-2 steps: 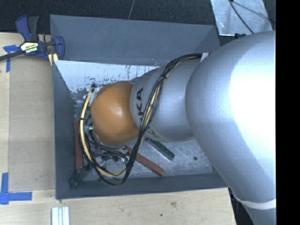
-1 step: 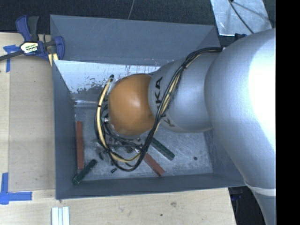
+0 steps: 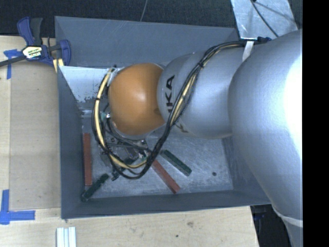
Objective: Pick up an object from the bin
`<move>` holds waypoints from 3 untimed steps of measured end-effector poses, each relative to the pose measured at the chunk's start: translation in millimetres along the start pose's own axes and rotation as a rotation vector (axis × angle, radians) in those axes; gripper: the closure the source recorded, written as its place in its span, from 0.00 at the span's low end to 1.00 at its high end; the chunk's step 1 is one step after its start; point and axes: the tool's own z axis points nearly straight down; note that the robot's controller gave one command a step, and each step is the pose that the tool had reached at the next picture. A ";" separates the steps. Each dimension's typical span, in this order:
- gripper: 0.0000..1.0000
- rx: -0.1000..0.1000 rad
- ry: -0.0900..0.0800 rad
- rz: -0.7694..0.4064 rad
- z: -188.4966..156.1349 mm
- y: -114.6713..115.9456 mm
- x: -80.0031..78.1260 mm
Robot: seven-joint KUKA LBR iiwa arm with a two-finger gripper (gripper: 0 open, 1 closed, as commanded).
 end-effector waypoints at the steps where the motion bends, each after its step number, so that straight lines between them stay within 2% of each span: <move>1: 1.00 -0.002 -0.006 0.060 -40.0 -25.2 2.8; 2: 0.00 0.001 -0.004 0.097 -13.3 -72.6 -5.8; 3: 0.00 0.000 -0.004 0.097 -13.3 -72.6 -5.9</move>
Offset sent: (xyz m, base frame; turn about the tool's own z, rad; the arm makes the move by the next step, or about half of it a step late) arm 0.0356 -0.0628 0.0130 0.0950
